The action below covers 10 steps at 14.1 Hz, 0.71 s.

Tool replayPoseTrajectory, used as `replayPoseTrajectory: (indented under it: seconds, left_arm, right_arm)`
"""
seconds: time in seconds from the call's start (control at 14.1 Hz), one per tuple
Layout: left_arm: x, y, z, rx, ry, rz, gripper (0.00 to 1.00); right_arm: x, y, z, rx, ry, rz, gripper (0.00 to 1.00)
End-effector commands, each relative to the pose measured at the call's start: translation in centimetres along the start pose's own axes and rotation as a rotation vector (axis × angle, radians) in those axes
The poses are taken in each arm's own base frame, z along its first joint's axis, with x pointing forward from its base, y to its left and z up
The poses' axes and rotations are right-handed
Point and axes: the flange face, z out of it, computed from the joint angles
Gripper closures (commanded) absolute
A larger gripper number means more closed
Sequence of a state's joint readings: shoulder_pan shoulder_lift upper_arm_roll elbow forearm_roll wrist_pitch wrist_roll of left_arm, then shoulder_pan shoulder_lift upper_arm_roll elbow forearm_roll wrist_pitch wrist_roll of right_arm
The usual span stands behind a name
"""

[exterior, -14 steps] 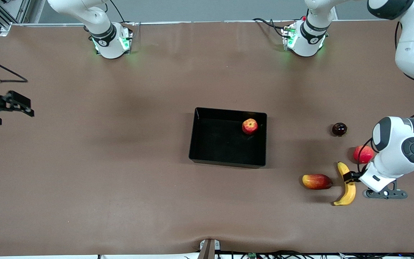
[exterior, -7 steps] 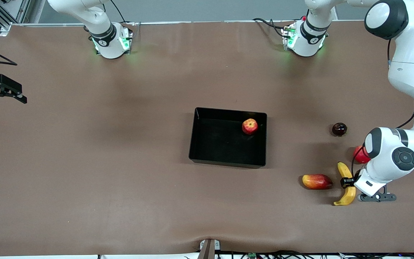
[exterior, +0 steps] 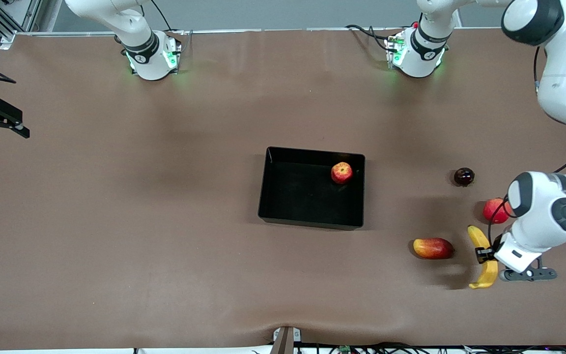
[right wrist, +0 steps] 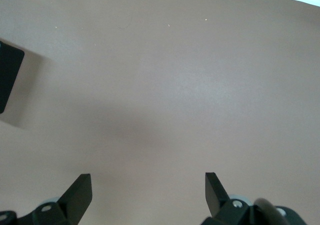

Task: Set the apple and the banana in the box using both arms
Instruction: 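Grasp the yellow banana with the left gripper and lift it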

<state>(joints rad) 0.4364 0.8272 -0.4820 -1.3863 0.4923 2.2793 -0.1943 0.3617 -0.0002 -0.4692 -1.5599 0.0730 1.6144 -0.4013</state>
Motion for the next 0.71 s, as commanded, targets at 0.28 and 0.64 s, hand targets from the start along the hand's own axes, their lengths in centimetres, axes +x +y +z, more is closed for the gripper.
replayPoseTrajectory:
  seconds: [0.28,0.64]
  left_arm:
    - [-2.5,11.6,-15.2,-0.023,-0.137,0.069,1.00]
    - [-8.0,28.2,-17.1,-0.064,-0.171,-0.079,1.00]
  right_arm:
    - [1.0,-2.2,-1.0,-0.027,0.000,0.001,0.00]
    - [1.1,-2.3,-1.0,-0.042,0.000,0.189,0.00]
